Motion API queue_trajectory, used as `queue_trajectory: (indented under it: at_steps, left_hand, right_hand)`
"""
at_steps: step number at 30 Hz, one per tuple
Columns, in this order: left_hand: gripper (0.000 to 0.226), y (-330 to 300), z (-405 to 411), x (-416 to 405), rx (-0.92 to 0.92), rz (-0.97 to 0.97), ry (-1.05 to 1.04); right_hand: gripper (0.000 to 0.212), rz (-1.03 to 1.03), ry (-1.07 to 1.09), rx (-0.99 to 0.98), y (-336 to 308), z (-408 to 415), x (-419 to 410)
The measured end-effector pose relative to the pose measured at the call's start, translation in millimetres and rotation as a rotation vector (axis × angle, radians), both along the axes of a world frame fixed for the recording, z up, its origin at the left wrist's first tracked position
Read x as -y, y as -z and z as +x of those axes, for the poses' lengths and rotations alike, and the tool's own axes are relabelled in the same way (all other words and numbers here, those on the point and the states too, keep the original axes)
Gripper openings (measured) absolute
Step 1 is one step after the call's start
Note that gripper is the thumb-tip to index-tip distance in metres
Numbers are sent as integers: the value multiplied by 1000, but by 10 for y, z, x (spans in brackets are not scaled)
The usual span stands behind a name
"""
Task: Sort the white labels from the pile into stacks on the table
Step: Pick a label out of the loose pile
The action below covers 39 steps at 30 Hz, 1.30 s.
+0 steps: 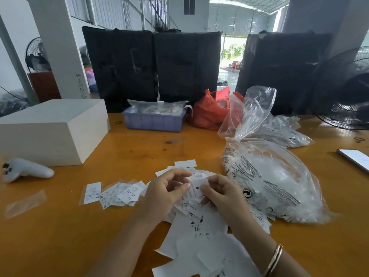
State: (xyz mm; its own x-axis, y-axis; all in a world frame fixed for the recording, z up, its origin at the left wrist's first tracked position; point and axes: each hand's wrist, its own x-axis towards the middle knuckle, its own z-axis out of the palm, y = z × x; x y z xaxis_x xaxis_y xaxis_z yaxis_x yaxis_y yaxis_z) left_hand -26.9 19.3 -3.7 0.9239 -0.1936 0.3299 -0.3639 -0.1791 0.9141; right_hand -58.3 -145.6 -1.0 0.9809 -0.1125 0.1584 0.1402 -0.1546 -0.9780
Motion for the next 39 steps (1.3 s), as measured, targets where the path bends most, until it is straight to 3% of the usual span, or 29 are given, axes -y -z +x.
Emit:
queue_trajectory:
  at_steps: [5, 13, 21, 25, 29, 33, 37, 39]
  left_hand:
    - [21, -6, 9, -13, -26, -80, -61]
    - [21, -12, -23, 53, -47, -133, -46]
    - [18, 11, 2, 54, -35, -152, -121]
    - [15, 29, 22, 48, -18, -139, -154]
    - [15, 32, 24, 49, -2, -110, -157]
    - [15, 24, 25, 40, -12, -114, -174]
    - [16, 20, -12, 73, -16, -120, -153]
    - [16, 26, -28, 87, -25, -114, -122]
  right_hand:
    - [8, 97, 46, 15, -15, 15, 65]
    - [24, 41, 42, 11, 19, 27, 1]
    - [16, 73, 41, 26, 23, -2, -12]
    - [21, -32, 66, 85, 27, -22, -29]
    - [28, -264, 66, 186, 56, -63, -91]
    - [18, -176, 99, 180, 60, -31, -53]
    - [12, -313, 130, 179, 59, -10, -31]
    - [20, -346, 126, 205, 69, -15, -52]
